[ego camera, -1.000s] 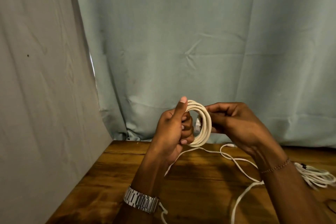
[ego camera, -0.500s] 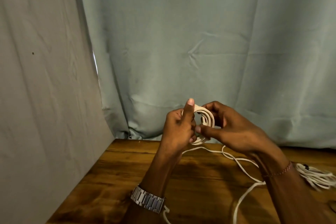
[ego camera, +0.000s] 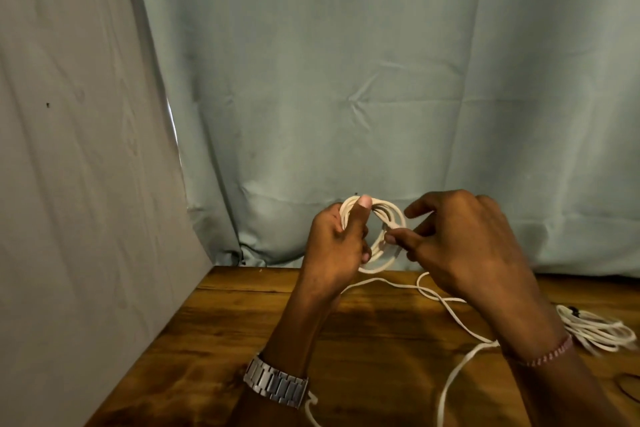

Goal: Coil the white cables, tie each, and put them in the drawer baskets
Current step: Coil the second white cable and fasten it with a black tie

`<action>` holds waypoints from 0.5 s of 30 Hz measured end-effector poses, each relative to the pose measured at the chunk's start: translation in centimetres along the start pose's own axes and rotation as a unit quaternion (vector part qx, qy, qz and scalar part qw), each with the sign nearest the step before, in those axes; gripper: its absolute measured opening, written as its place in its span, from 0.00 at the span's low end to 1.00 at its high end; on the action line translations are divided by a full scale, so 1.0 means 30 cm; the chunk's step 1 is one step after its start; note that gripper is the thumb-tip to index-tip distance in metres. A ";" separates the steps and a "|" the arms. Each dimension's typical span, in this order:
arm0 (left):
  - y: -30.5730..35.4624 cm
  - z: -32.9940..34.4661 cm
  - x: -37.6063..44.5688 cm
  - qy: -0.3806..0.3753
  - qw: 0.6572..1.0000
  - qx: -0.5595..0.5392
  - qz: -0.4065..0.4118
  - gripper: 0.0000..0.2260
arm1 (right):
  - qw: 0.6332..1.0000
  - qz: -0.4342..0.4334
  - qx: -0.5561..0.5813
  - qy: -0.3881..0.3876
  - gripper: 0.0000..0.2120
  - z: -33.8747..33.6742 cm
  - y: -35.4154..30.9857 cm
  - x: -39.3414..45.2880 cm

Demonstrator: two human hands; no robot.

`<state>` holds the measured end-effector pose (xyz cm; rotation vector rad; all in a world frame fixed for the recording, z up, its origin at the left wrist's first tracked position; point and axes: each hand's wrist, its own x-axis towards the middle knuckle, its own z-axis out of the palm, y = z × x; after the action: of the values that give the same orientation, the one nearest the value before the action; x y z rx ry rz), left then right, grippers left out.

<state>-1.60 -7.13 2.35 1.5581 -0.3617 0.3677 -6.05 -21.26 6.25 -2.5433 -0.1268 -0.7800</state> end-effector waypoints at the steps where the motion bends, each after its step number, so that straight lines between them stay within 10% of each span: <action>1: -0.005 0.000 0.004 0.015 1.000 0.009 0.004 0.15 | 1.000 -0.006 0.024 0.010 0.18 -0.011 -0.002 -0.004; 8: -0.017 -0.018 0.026 0.085 0.993 -0.078 -0.018 0.19 | 0.988 -0.035 0.143 0.048 0.07 -0.057 -0.006 -0.023; 15: 0.038 -0.058 0.020 -0.106 0.937 -0.322 -0.082 0.13 | 0.990 -0.001 0.141 0.016 0.11 0.000 0.047 0.039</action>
<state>-1.59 -5.42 3.68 0.9690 -0.4613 -0.0591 -4.76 -22.56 6.30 -2.2639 -0.2126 -0.7456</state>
